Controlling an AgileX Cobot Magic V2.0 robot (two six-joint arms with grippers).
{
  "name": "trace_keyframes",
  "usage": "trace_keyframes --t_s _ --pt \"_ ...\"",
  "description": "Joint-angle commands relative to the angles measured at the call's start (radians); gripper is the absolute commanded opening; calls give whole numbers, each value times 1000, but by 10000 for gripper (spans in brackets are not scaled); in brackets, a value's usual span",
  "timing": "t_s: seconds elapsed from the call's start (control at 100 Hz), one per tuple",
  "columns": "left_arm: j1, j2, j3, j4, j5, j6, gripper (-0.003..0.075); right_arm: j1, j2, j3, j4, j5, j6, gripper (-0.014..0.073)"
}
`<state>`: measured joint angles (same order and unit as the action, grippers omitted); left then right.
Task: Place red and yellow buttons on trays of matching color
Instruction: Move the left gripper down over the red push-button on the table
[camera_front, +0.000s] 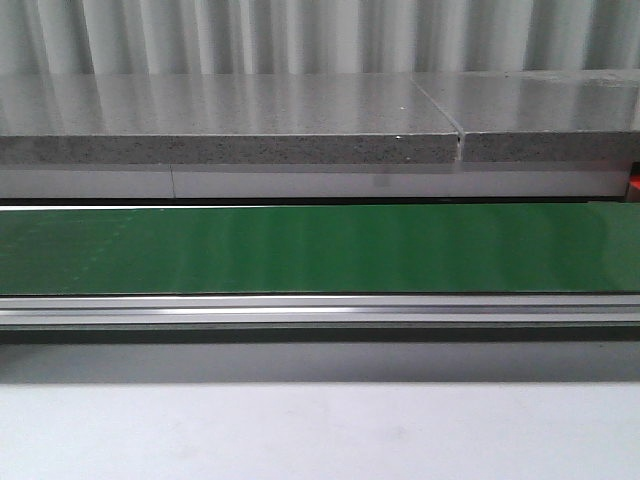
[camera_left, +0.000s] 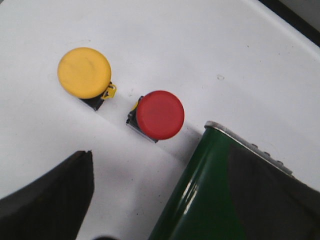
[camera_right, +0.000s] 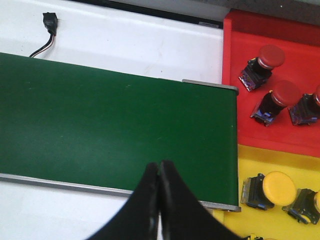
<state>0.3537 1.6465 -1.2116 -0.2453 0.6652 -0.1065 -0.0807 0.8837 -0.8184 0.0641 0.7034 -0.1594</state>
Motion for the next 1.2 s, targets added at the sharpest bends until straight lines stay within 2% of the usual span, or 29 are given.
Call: trace_keyframes --t_s 0.0,0.56,1.05,1.11,1.19 --pt "4 -5 -59 -20 -55 -16 514 0 -14 -33 -1 -58 -7 -67" --pt "4 166 -146 -83 -34 -16 514 0 -14 -33 -1 -60 -7 -67" --pt "4 208 -148 -98 -52 -16 512 0 -14 -33 -1 -60 -7 -67" --pt "4 208 -148 -98 -52 -16 504 0 -14 -33 -1 -60 -7 -67" --pt "4 208 -148 -98 -52 -16 454 0 -14 -33 -1 -60 -7 -67"
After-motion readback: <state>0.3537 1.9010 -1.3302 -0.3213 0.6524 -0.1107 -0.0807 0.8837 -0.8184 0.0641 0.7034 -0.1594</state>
